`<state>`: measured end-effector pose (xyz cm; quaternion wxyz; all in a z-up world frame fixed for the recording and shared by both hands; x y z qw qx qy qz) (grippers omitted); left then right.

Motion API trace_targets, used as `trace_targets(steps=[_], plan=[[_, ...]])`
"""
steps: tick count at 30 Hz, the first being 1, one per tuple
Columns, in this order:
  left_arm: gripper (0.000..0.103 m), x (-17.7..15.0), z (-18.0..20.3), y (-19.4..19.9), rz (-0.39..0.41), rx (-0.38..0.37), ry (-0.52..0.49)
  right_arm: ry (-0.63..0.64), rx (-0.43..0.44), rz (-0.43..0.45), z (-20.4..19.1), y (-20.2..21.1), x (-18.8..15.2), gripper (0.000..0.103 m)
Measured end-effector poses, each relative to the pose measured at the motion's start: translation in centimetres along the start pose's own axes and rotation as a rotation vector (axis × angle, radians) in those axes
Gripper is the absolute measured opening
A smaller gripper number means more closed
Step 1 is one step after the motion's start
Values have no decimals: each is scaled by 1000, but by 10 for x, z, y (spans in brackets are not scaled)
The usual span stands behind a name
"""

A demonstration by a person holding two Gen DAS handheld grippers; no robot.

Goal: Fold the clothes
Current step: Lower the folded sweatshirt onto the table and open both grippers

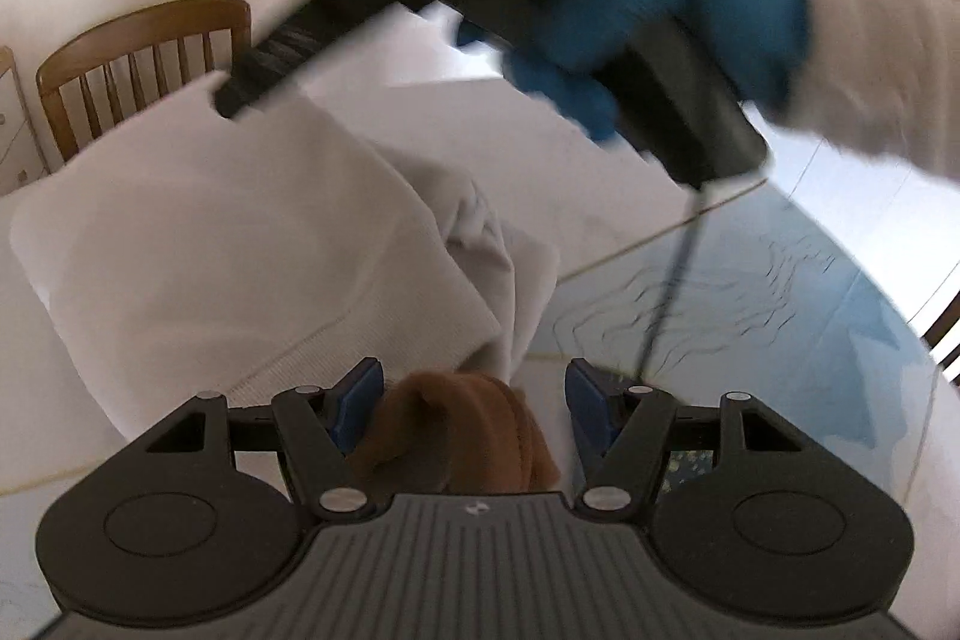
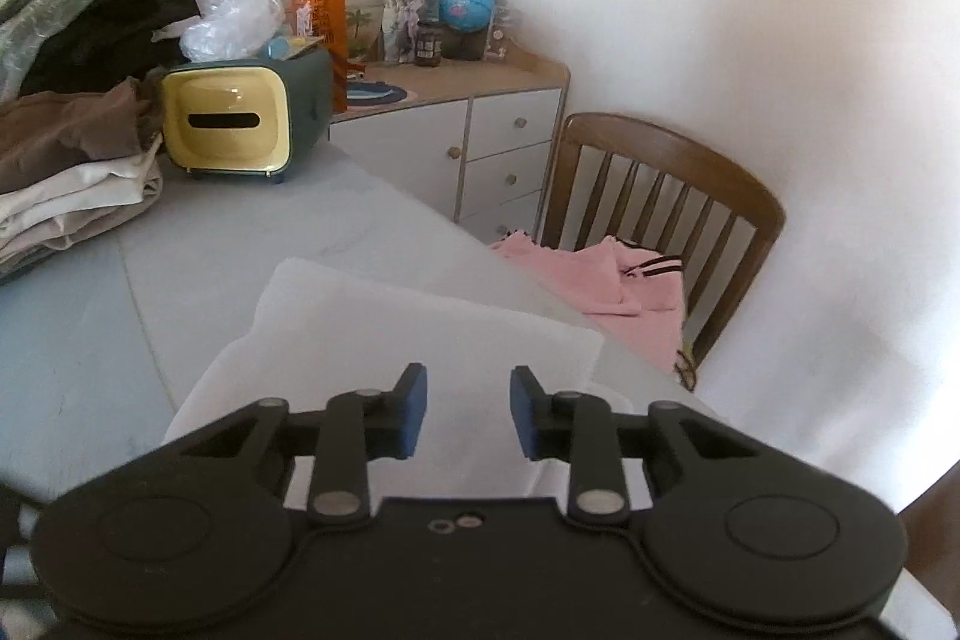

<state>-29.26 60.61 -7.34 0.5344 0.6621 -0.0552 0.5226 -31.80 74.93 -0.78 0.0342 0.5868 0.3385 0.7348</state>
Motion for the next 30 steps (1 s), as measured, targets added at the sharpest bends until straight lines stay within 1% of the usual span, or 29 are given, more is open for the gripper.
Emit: trace_targets(steps=[2,5,7,8,10,12,15,17,19,21,23,27,29,30], plan=[[66,-6,6,-4,-6,15,-25,8,-15,-28,2,-18,-2,103],[66,-10,17,-6,-14,52,-129,0,-41,-87,11,-45,-13,103],[66,-11,21,-5,-15,62,-174,-19,-63,-120,19,-57,-21,103],[66,-12,23,-5,-16,67,-197,-33,-71,-130,23,-59,-24,103],[66,-13,28,-4,-17,77,-242,-75,-57,-126,28,-54,-24,103],[66,-13,31,-2,-17,87,-279,-80,-38,-110,30,-37,-21,103],[67,0,19,13,14,99,-231,-70,33,-63,29,1,-20,103],[67,7,12,27,39,114,-207,-54,91,-51,25,26,-27,103],[67,15,0,38,54,138,-185,-28,162,-53,16,47,-38,103],[67,16,-15,43,60,156,-146,18,214,-75,4,60,-56,103],[68,14,-26,42,57,160,-100,45,232,-112,-1,63,-75,103],[68,11,-39,35,43,154,-7,4,193,-148,8,57,-95,103],[68,10,-44,31,37,153,33,-35,185,-129,8,62,-91,103],[68,12,-42,33,43,160,31,-47,175,-110,7,68,-87,103]])
Point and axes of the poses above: each gripper's, at about its wrist camera, not at the fingertips, and y roughly against the way its jaws point, z to its right, x to its top, the point moved 10 cm from there along -y, roughly the way its jaws point, and after that the axes turned 6 degrees about z, right-handed, at the moved point
